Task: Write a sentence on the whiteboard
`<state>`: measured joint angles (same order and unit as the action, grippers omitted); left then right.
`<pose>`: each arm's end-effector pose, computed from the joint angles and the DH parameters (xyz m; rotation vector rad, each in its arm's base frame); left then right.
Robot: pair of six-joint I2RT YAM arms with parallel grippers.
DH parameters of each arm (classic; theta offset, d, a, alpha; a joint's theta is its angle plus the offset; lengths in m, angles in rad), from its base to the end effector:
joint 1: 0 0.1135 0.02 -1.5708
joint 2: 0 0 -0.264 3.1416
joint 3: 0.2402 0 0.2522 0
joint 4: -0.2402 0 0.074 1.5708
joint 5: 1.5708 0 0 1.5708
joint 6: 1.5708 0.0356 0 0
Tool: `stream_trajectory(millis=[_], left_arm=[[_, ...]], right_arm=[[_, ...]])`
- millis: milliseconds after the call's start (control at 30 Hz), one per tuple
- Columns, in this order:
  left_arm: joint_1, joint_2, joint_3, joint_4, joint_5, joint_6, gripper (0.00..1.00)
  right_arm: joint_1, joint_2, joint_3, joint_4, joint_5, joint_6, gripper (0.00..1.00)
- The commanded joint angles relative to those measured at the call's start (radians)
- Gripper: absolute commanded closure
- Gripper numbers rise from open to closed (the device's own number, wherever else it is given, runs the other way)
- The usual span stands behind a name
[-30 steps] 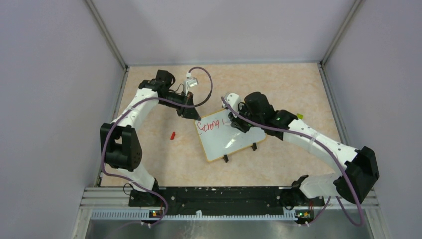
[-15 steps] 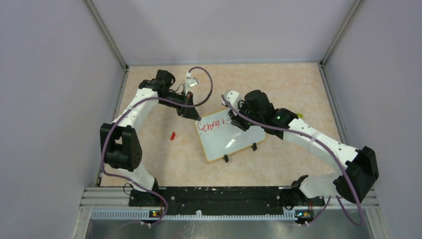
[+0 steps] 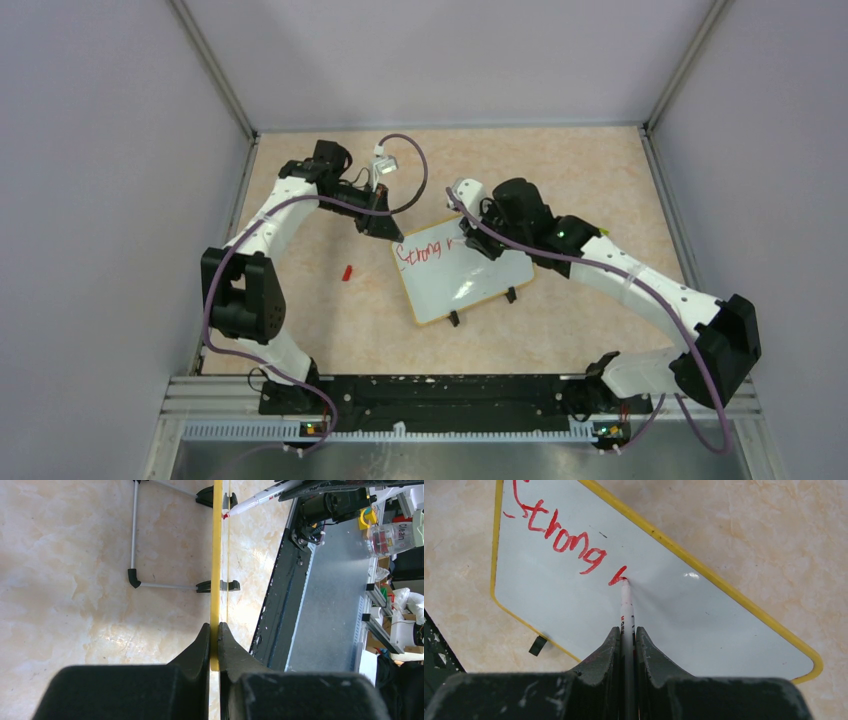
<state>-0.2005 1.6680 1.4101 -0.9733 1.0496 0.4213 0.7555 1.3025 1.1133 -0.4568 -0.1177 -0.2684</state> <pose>0.3156 -0.0956 0.2853 0.9549 2.1979 -1.3272 0.2077 0.2013 0.3151 -1.1546 1.9205 0.3973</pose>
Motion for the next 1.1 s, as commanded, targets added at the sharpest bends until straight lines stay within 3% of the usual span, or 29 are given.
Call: stream_trajectory(millis=[0, 600, 1067], left_arm=[[-0.002, -0.005, 0.010, 0.003, 0.019, 0.007, 1.00], [-0.002, -0.005, 0.008, 0.005, 0.017, 0.007, 1.00], [-0.002, -0.003, 0.007, 0.007, 0.016, 0.006, 1.00]], right_arm=[[-0.021, 0.000, 0.053, 0.040, 0.035, -0.015, 1.00], [-0.018, -0.042, -0.047, 0.004, -0.028, 0.008, 1.00], [-0.020, -0.025, 0.040, 0.024, 0.019, 0.000, 1.00]])
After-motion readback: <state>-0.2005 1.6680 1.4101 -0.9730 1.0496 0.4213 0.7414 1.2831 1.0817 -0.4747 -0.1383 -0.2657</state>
